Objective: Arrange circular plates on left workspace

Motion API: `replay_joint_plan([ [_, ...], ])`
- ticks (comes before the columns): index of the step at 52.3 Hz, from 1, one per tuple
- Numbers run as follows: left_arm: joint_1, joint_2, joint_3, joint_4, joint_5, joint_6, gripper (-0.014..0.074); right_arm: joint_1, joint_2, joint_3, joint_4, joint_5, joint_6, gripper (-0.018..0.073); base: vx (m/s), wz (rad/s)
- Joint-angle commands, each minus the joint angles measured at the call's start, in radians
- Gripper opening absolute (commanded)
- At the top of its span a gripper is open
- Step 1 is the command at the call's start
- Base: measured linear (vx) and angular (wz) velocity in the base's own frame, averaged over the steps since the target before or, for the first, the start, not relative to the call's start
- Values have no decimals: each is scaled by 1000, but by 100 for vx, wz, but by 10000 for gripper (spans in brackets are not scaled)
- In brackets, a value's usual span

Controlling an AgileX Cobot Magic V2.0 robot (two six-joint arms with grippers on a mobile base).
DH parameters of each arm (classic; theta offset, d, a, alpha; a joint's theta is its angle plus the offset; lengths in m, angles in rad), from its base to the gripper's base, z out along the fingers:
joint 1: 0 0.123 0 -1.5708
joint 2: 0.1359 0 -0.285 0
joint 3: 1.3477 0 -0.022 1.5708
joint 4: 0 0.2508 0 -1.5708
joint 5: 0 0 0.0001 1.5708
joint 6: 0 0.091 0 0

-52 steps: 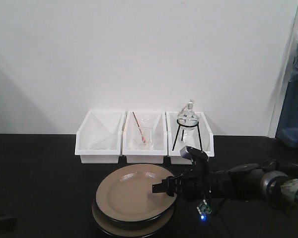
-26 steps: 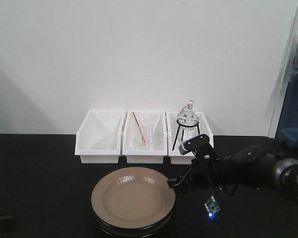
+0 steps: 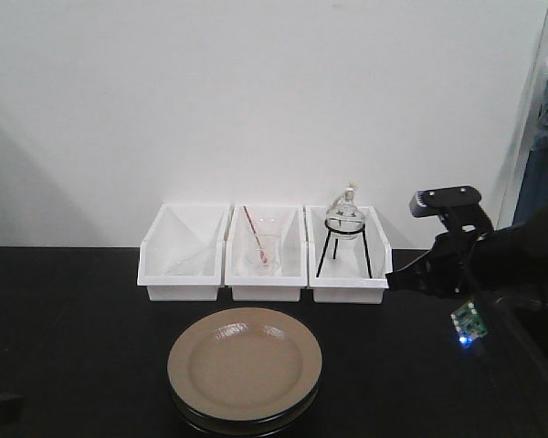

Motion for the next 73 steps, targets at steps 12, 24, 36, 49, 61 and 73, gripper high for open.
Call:
replay_joint_plan([
  [12, -2, -235, 73, 20, -53, -5, 0, 3, -500, 514, 2, -450, 60, -4, 0, 0],
  [24, -11, -443, 228, 17, -63, 35, 1, 3, -818, 863, 8, -707, 60, -4, 0, 0],
  [36, -11, -495, 296, -23, -95, 29, 1, 1, -951, 1021, 14, -908, 60, -4, 0, 0],
  [49, -11, -495, 296, -24, -82, 29, 1, 1, -973, 1042, 14, -897, 60, -4, 0, 0],
  [61, -11, -495, 296, -24, -81, 29, 0, 1, -973, 1042, 14, -897, 60, -4, 0, 0],
  [73, -11, -563, 324, 17, -309, -10, 0, 1, -973, 1042, 14, -895, 60, -4, 0, 0],
])
